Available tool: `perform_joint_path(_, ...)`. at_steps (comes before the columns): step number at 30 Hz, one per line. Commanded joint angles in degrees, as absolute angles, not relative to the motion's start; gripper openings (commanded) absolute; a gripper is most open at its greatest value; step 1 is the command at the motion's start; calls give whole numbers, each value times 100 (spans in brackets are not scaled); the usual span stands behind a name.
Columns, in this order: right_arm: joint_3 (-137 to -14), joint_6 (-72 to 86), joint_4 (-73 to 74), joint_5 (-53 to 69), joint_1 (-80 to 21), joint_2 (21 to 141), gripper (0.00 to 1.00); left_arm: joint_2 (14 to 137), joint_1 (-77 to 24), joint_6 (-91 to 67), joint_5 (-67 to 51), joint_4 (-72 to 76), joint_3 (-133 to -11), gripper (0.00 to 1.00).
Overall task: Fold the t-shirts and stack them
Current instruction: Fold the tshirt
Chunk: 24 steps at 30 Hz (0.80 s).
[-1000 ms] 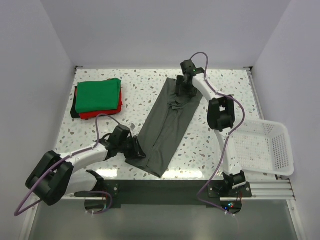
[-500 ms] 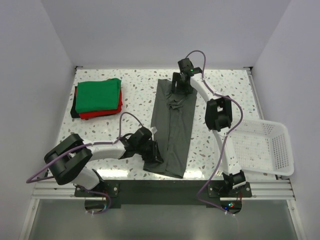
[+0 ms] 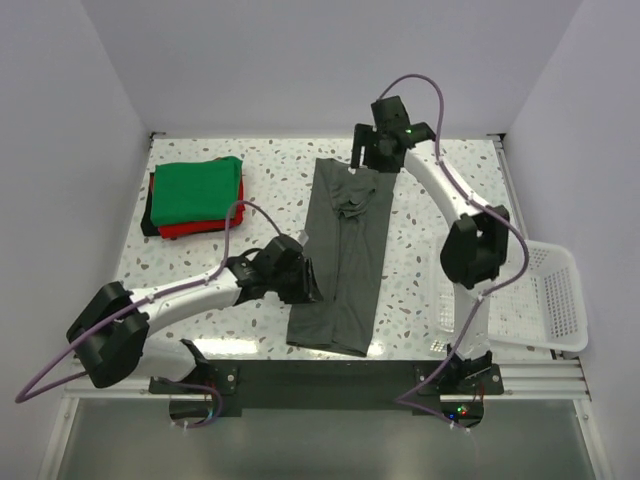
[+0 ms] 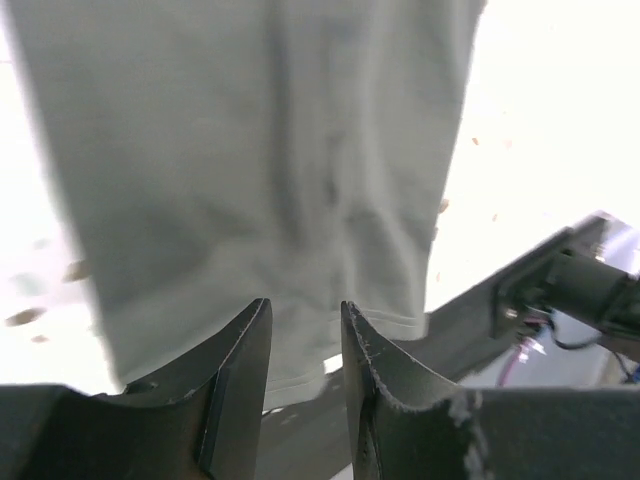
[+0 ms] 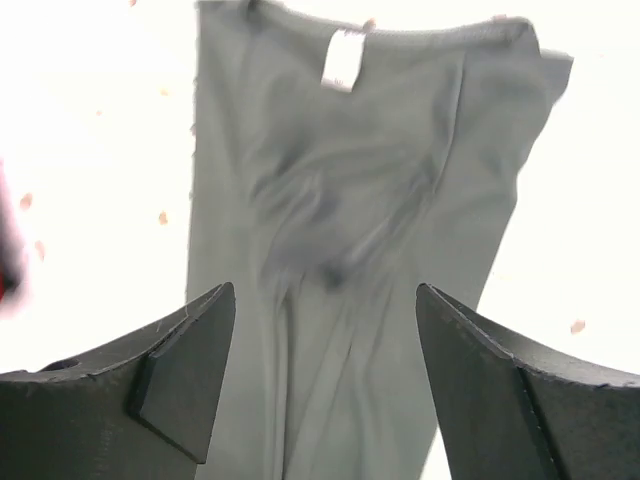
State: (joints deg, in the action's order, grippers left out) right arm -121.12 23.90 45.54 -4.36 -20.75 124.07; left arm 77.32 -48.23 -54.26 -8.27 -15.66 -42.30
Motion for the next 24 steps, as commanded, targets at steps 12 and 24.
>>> perform_joint_path(12, -5741, 4252, 4096, 88, -4488, 8456, 71, 6707, -4570, -4852, -624, -2505, -3463, 44)
perform_joint_path(24, -4492, 5827, 4096, 114, -5783, 7699, 66, 6424, -4570, -4948, -879, -2312, -2909, 45)
